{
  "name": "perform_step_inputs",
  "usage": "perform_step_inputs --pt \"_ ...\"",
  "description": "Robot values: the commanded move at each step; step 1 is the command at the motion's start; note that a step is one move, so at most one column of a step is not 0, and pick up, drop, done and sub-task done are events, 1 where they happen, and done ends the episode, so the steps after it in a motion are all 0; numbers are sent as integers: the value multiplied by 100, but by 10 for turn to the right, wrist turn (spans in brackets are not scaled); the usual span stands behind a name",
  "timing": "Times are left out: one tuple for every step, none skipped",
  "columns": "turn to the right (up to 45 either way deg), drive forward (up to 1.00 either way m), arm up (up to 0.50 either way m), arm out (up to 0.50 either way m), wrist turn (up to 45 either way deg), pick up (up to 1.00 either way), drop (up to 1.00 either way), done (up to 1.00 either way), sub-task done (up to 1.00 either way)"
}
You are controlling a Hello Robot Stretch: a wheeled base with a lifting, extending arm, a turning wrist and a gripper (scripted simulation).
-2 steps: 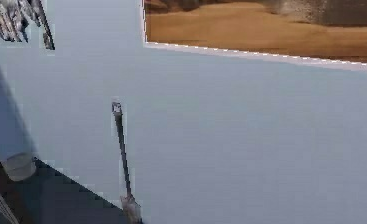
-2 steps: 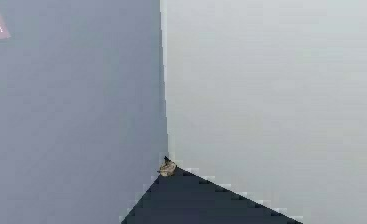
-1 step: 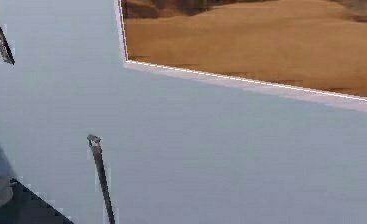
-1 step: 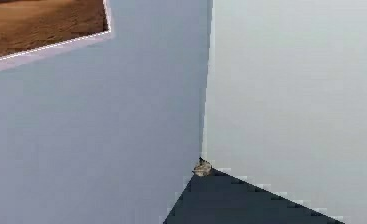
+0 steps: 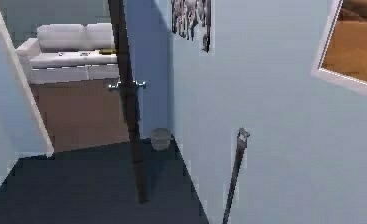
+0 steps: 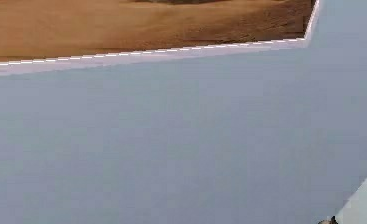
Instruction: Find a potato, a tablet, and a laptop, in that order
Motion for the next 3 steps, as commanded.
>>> perform_step_inputs --pt "-420 0 0 0 0 0 0 0 0" --pt "0 100 0 0 0 0 0 0 0" --pt "-90 0 0 0 0 0 0 0 0"
